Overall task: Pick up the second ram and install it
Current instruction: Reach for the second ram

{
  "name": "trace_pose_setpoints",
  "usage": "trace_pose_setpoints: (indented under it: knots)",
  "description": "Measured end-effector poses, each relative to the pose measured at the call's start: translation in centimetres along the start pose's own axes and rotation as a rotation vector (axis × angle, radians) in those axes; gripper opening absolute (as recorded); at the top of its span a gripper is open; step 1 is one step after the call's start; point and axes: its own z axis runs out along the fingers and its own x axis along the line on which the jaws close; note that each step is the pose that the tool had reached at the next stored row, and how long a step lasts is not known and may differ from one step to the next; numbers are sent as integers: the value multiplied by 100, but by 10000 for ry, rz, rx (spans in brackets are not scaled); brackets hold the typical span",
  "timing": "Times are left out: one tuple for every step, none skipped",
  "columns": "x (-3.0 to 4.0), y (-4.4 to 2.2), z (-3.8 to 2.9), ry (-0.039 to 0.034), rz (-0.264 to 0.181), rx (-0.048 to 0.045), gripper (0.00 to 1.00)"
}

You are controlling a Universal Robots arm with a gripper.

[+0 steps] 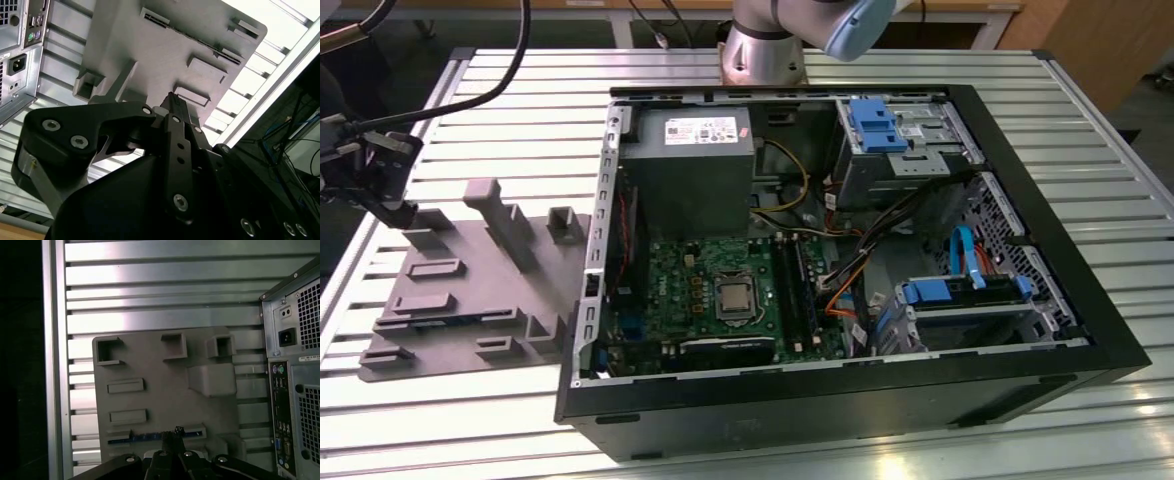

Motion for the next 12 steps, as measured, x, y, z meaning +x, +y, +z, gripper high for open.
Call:
trace_pose_setpoints:
  knots:
    - [3, -5, 6, 0, 0, 0, 11]
    - [6, -9, 12, -1, -1, 0, 11]
    - [9, -13, 18, -1, 0, 0, 11]
    - [12, -18, 23, 0, 0, 0, 11]
    - [15, -22, 28, 0, 0, 0, 11]
    - [18, -27, 33, 0, 0, 0, 11]
    - [21, -31, 38, 0, 0, 0, 11]
    - [24, -36, 44, 0, 0, 0, 11]
    - [26, -42, 49, 0, -1, 0, 11]
    - [28, -48, 53, 1, -1, 0, 11]
    - [30, -54, 58, 1, -1, 0, 11]
    - [31, -61, 63, 0, -1, 0, 11]
